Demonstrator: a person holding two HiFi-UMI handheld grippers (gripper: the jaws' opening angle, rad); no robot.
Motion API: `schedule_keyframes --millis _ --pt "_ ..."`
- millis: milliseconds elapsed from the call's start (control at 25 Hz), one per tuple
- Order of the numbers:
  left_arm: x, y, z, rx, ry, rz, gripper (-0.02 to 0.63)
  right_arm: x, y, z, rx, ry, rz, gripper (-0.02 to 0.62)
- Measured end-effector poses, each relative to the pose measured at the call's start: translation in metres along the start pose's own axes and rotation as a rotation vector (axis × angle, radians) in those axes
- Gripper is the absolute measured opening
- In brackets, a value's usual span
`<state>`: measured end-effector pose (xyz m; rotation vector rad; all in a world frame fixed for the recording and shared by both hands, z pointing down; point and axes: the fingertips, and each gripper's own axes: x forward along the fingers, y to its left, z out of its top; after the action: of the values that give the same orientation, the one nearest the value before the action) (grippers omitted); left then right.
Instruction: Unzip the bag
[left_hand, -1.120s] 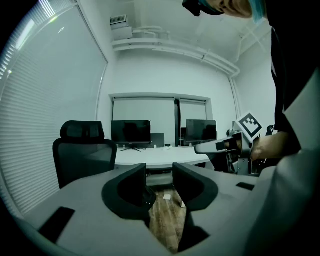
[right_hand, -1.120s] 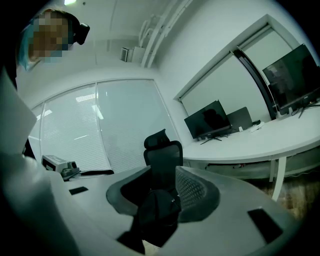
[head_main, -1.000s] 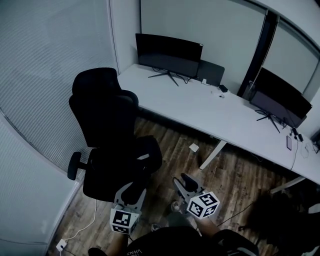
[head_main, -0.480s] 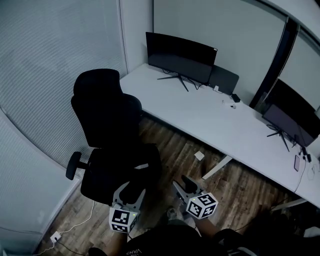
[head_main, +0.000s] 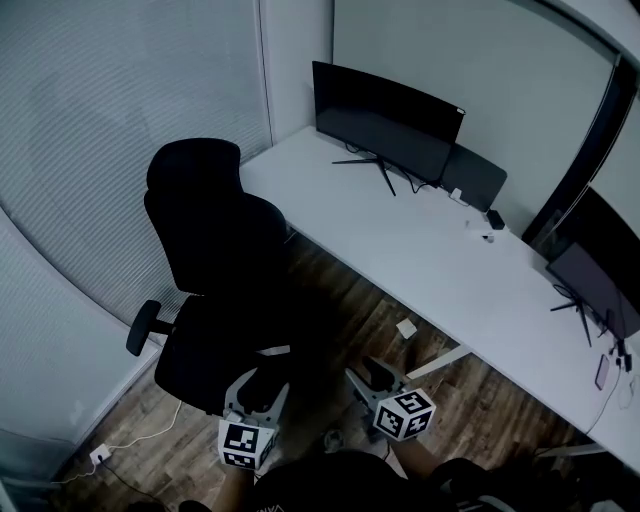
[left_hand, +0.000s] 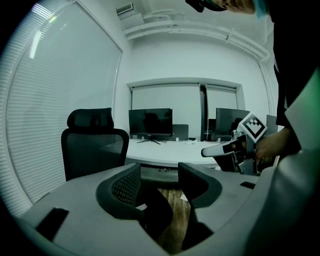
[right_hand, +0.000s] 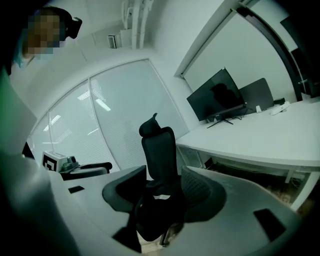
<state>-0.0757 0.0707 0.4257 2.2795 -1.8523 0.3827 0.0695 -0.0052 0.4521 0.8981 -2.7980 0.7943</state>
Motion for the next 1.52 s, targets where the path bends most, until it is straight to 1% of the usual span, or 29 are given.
schedule_keyframes --millis 160,280,440,600,800,1040,1280,1520 --pt "0.023 0.006 0.004 0.013 -0.005 0.031 0.232 0.017 -0.016 0.003 -0.011 0.041 0.040 0.198" --pt "0.038 0.009 0.013 0.025 -0.001 0.018 0.232 0.028 -0.023 0.005 -0.009 0.057 0.052 0.198" --pt "0.054 0.023 0.020 0.044 0.006 -0.012 0.232 0.046 -0.029 0.006 -0.004 0.071 0.044 0.198" --pt "0.072 0.044 0.027 0.086 -0.006 -0.054 0.231 0.066 -0.033 0.008 0.013 0.068 0.012 0.198" --pt "0.091 0.075 0.030 0.113 0.029 -0.123 0.232 0.091 -0.033 0.010 0.054 0.062 -0.036 0.198" --pt "0.110 0.112 0.026 0.156 0.044 -0.214 0.232 0.122 -0.035 0.007 0.078 0.048 -0.118 0.198" --pt "0.122 0.134 0.012 0.197 0.063 -0.308 0.232 0.140 -0.037 -0.007 0.179 -0.001 -0.181 0.198" --pt "0.148 0.143 -0.007 0.220 0.103 -0.333 0.232 0.156 -0.056 -0.022 0.268 -0.002 -0.195 0.198"
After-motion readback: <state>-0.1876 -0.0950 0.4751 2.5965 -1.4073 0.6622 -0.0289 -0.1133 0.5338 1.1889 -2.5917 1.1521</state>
